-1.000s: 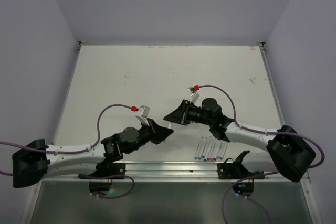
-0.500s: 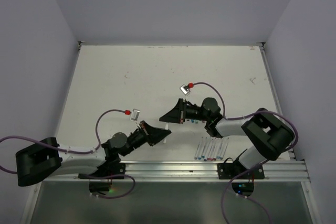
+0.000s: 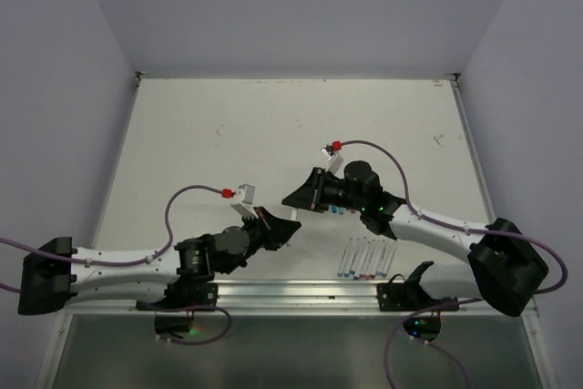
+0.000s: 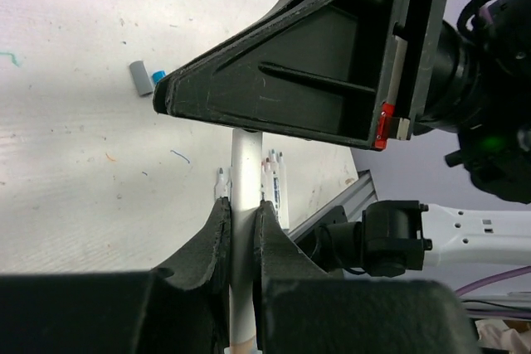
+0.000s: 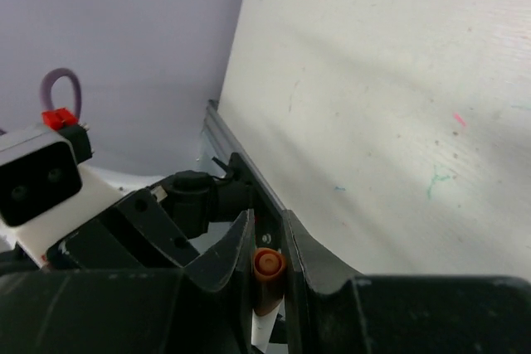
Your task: Open the pen caps
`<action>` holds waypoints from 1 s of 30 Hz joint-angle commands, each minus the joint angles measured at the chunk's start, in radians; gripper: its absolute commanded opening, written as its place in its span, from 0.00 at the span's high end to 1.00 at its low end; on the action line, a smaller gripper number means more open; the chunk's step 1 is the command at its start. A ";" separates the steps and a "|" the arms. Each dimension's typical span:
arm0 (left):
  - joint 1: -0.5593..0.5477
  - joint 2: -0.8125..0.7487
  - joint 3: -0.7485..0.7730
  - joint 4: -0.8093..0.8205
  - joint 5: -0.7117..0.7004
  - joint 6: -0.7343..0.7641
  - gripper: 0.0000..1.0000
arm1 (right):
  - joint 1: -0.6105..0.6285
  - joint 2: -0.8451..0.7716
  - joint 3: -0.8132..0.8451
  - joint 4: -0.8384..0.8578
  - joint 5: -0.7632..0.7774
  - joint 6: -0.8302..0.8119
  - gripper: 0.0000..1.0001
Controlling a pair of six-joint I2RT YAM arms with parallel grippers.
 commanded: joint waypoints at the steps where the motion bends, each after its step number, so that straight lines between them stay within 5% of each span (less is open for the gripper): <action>1: -0.089 0.047 -0.021 -0.072 0.071 -0.004 1.00 | -0.070 -0.059 0.094 -0.218 0.503 -0.188 1.00; 4: -0.088 0.092 -0.058 0.175 0.205 0.089 1.00 | -0.071 -0.085 0.088 -0.217 0.490 -0.195 1.00; 8: -0.082 0.104 -0.198 0.711 0.419 0.146 1.00 | -0.071 -0.089 0.055 -0.097 0.367 -0.184 1.00; 14: -0.072 0.161 -0.232 1.023 0.666 0.207 1.00 | -0.084 -0.043 0.059 0.122 0.153 -0.150 1.00; 30: -0.072 0.204 -0.250 1.150 0.733 0.215 1.00 | -0.101 0.074 0.002 0.521 -0.090 0.019 1.00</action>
